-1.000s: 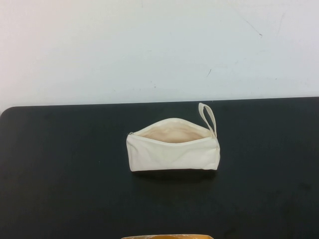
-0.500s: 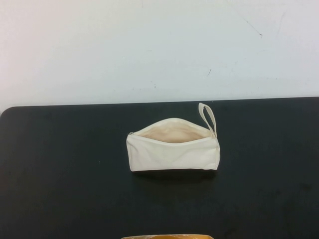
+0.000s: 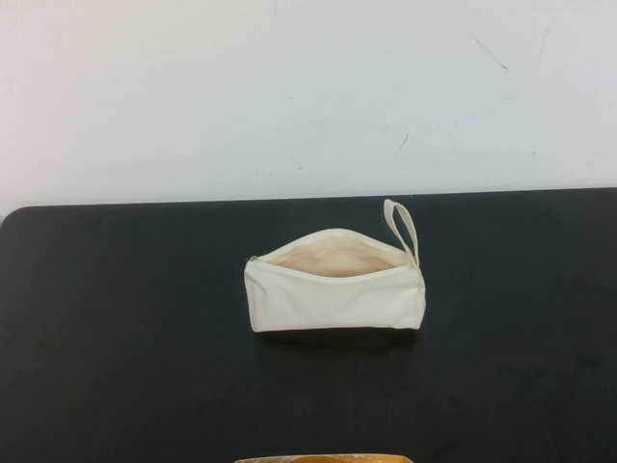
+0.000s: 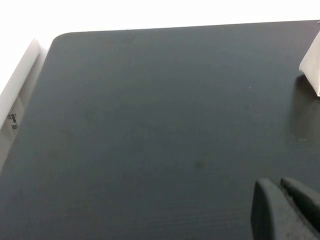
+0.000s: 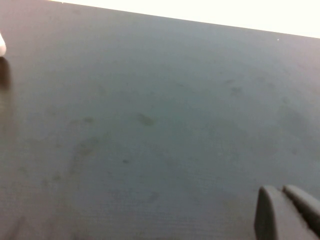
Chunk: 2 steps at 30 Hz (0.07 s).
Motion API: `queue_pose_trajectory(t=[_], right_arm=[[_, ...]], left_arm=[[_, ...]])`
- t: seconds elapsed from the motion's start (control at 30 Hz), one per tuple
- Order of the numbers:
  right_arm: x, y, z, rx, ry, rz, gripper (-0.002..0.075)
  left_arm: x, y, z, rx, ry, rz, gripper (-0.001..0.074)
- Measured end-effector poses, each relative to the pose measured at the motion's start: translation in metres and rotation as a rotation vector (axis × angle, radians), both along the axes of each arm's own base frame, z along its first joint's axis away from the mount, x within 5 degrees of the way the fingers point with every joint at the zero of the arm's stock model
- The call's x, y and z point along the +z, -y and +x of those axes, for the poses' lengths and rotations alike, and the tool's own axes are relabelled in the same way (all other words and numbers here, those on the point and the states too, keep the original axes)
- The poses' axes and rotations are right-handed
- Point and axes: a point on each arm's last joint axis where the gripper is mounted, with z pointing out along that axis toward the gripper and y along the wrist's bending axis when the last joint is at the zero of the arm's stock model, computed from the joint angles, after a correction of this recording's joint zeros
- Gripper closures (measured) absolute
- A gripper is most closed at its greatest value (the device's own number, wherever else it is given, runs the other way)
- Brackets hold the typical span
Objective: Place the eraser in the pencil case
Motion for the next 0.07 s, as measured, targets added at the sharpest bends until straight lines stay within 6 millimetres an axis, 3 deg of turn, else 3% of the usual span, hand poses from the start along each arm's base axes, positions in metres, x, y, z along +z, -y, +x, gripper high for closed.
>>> queue_pose_trajectory(t=[0.07], right_arm=[[0.0,0.0,0.0,0.0,0.0,0.0,0.0727]], left_arm=[[0.0,0.0,0.0,0.0,0.0,0.0,0.0736]])
